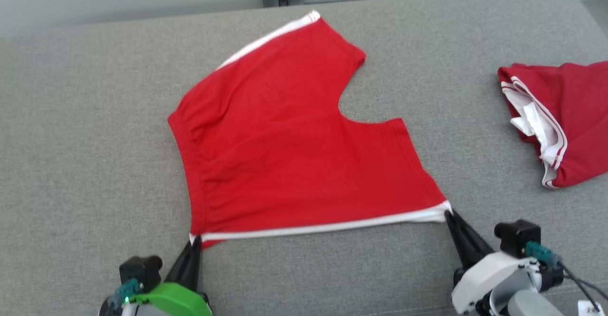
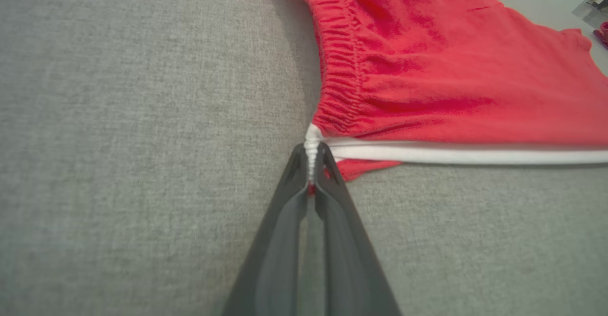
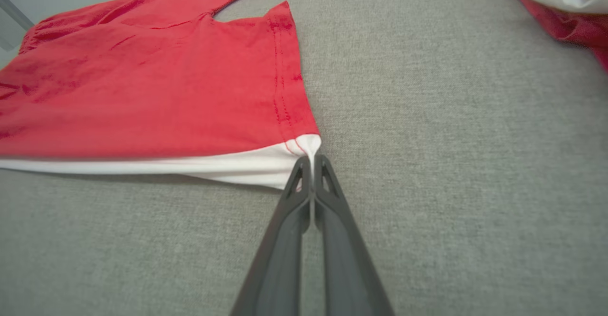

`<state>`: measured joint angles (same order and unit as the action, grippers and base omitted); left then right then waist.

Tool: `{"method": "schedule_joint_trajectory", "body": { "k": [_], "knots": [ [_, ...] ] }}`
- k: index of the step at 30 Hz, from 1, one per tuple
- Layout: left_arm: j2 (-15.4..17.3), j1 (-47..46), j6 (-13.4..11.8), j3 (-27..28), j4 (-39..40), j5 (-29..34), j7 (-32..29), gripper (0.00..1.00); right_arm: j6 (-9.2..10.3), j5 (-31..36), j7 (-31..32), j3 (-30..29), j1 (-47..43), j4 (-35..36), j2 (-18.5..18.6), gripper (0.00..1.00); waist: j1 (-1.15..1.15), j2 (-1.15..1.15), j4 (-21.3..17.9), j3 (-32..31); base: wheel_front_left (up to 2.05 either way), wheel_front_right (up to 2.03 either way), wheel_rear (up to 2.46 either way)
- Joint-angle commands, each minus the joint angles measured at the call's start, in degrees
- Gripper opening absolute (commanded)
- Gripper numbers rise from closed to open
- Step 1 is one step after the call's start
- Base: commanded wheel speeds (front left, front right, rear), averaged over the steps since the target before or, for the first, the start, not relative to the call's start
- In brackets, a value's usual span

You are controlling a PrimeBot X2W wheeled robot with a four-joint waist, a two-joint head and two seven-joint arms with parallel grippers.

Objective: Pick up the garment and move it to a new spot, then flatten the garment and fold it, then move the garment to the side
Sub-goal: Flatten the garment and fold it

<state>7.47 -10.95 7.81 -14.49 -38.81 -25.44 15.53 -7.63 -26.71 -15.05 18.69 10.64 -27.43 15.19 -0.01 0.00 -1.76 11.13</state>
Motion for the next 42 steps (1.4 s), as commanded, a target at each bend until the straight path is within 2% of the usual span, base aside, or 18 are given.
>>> {"method": "schedule_joint_trajectory", "body": {
  "k": [1, 7, 9, 15, 23, 32, 42],
  "knots": [
    [0.90, 3.24, -0.60, 0.29, -1.57, -0.16, -0.75, 0.00, 0.27, -0.30, -0.17, -0.31, -1.16, -0.48, 0.49, 0.00, 0.01, 0.00, -0.74, -6.38, 0.00, 0.00, 0.00],
    [-0.44, 10.53, -0.53, 1.03, -0.07, -0.31, -0.62, 0.00, 0.25, 0.30, -0.17, 1.99, -8.10, -1.35, -0.74, 0.00, 0.01, 0.00, -1.06, -10.82, 0.00, 0.00, 0.00],
    [-0.91, 12.91, -0.46, -0.31, 0.32, -0.23, -0.62, 0.00, 0.24, 0.13, -0.16, 2.10, -10.43, -1.71, -0.57, 0.00, 0.01, 0.00, -1.10, -11.63, 0.00, 0.00, 0.00],
    [-0.26, 16.52, -0.46, 0.89, 3.07, -0.86, -0.47, 0.00, 0.23, 0.86, -0.16, 2.05, -14.13, -0.93, 0.06, 0.00, 0.01, 0.00, -0.76, -12.12, 0.00, 0.00, 0.00],
    [-0.79, 16.20, -0.46, 3.93, 10.23, 1.08, -0.43, 0.00, 0.26, 2.03, -0.17, -1.38, -11.11, 3.20, 0.34, 0.00, 0.01, 0.00, 0.86, -11.12, 0.00, 0.00, 0.00],
    [-1.69, 7.10, -0.53, 7.30, 16.22, 3.36, -0.42, 0.00, 0.27, 4.76, -0.17, -5.04, 3.40, 4.68, 0.26, 0.00, 0.01, 0.00, 4.77, -3.55, 0.00, 0.00, 0.00],
    [-3.80, -6.24, -0.53, 10.09, 16.15, 5.42, -0.43, 0.00, 0.26, 8.74, -0.17, -1.83, 25.27, -2.18, 1.46, 0.00, 0.01, 0.00, 9.18, 8.28, 0.00, 0.00, 0.00]
  ]
}}
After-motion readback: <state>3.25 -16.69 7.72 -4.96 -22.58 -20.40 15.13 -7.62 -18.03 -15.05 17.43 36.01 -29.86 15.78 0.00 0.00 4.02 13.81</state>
